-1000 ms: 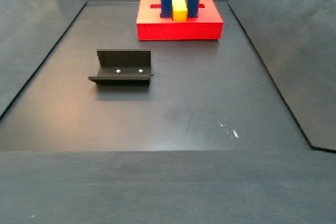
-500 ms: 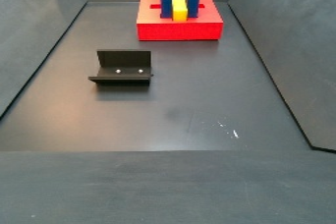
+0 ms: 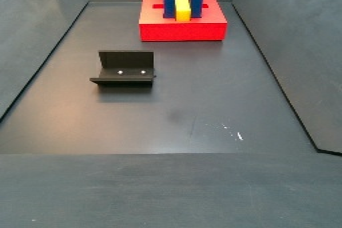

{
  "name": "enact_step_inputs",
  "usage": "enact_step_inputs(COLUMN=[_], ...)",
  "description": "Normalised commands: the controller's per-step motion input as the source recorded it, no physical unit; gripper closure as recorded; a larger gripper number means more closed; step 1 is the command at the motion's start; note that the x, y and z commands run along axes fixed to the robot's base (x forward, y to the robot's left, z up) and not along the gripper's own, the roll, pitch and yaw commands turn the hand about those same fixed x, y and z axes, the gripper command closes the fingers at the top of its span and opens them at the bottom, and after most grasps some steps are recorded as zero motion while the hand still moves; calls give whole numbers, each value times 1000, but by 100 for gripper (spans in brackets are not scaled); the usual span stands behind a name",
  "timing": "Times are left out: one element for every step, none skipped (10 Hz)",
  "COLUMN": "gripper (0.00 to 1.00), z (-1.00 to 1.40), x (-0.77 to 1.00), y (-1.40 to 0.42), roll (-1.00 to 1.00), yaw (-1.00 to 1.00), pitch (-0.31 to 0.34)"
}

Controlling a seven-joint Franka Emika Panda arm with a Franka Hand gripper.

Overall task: Pick up the green object. Move up. Move to above the board. Insert the green object.
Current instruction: Insert the green object.

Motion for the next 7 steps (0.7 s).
enact_step_inputs(gripper=[100,100,100,100,100,100,100], z=[-374,-554,-597,-574,-614,-634,-560], x=[80,54,134,157,134,123,146], y=[-174,-180,-234,-197,-157,-131,-46], roll=[-16,-26,0,0,0,4,31], yaw=[0,0,0,0,0,0,14], pitch=[-93,-116,-99,-101,-103,-107,-84])
